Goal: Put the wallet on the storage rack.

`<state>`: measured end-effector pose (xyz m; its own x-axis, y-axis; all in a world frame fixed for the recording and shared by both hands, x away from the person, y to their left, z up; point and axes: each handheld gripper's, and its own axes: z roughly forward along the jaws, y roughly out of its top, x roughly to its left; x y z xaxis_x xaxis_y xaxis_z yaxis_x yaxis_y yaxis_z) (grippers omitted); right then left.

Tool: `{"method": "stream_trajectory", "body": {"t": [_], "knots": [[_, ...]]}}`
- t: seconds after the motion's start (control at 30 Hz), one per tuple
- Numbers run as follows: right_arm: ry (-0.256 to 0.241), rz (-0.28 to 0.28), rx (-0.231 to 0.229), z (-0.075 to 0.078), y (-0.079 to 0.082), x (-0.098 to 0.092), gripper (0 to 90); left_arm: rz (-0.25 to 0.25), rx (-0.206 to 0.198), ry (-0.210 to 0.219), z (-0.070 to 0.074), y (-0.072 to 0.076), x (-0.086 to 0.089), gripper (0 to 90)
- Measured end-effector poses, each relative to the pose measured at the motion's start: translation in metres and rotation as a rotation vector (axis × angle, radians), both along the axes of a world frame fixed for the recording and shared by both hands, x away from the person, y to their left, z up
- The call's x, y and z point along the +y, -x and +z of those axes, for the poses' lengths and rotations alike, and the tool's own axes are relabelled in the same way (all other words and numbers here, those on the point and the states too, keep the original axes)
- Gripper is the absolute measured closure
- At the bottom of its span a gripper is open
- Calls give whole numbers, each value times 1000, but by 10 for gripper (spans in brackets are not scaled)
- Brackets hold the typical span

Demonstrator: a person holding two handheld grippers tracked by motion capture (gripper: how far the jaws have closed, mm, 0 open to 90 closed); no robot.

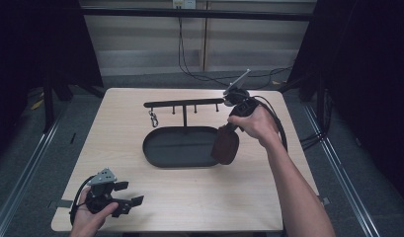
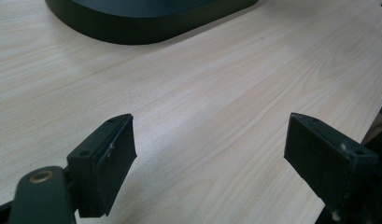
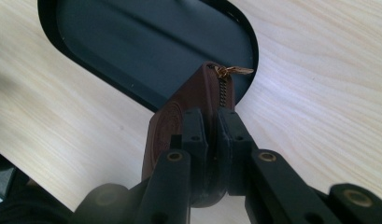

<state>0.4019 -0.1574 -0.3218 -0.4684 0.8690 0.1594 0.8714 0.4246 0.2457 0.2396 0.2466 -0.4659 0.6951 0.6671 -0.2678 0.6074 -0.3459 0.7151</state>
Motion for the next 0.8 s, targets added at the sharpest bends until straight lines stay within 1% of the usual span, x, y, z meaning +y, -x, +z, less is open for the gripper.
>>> {"method": "stream_trajectory", "body": {"t": [0.07,0.23,0.47,0.57,0.63,0.67,0.7,0.77,0.8], "knots": [[-8,3,6,-2,-2,1,828,-3,-2,-1,0,0,0,163],[-29,-10,-8,-2,-8,2,829,-1,-4,-4,0,0,1,164],[-62,-55,-28,-3,-13,1,831,-6,-7,-6,1,1,0,164],[-89,-84,-46,-5,-16,-1,832,-7,-5,-4,1,1,0,164],[-98,-87,-41,-7,-18,-2,833,-6,-7,-3,1,1,0,163],[-107,-95,-48,-8,-18,-2,833,-9,-7,-5,1,1,0,163],[-116,-94,-37,-10,-19,-1,833,-9,-6,-3,1,1,0,164],[-119,-105,-45,-13,-21,0,833,-10,-6,-3,1,1,0,164],[-125,-105,-38,-15,-22,0,834,-10,-6,-4,1,1,0,164]]}}
